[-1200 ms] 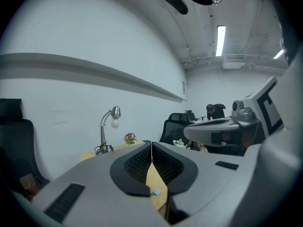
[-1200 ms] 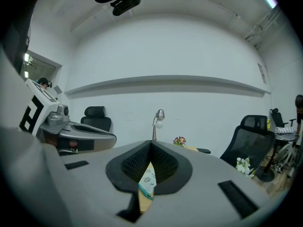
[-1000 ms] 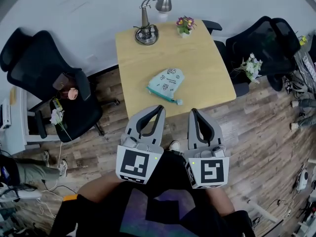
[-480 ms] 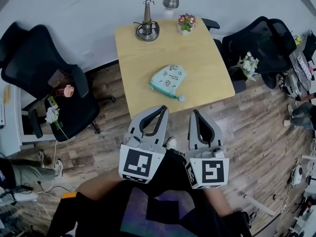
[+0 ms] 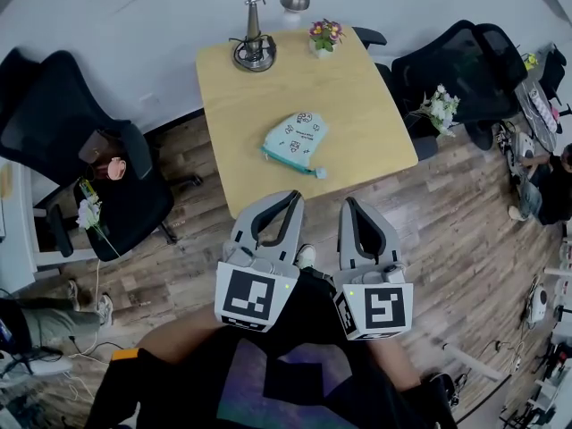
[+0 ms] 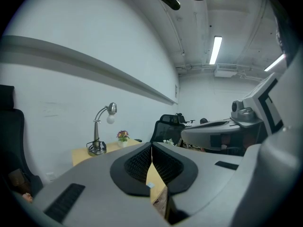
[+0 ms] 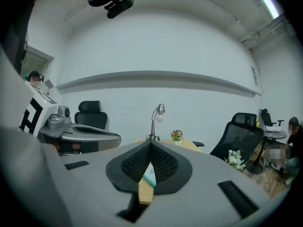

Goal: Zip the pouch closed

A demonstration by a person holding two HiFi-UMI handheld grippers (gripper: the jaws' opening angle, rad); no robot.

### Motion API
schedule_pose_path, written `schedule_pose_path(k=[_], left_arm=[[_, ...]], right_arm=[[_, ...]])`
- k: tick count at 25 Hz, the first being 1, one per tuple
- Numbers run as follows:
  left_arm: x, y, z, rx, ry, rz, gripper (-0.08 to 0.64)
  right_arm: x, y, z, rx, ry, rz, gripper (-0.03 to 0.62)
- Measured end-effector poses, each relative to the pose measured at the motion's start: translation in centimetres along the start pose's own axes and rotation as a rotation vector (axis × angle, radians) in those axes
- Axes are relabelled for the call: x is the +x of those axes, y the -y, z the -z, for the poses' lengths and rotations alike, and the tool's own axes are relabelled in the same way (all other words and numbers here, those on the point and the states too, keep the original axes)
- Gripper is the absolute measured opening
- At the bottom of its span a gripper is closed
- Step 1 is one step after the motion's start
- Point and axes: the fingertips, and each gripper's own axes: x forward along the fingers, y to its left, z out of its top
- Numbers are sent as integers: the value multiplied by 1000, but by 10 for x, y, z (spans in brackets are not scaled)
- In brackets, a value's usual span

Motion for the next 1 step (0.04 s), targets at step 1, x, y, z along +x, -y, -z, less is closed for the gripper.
schedule_pose_path(k=[1], left_arm=[[0,1,0,4,4,1,11]], right_arm=[[-1,1,1,0,0,1,14]])
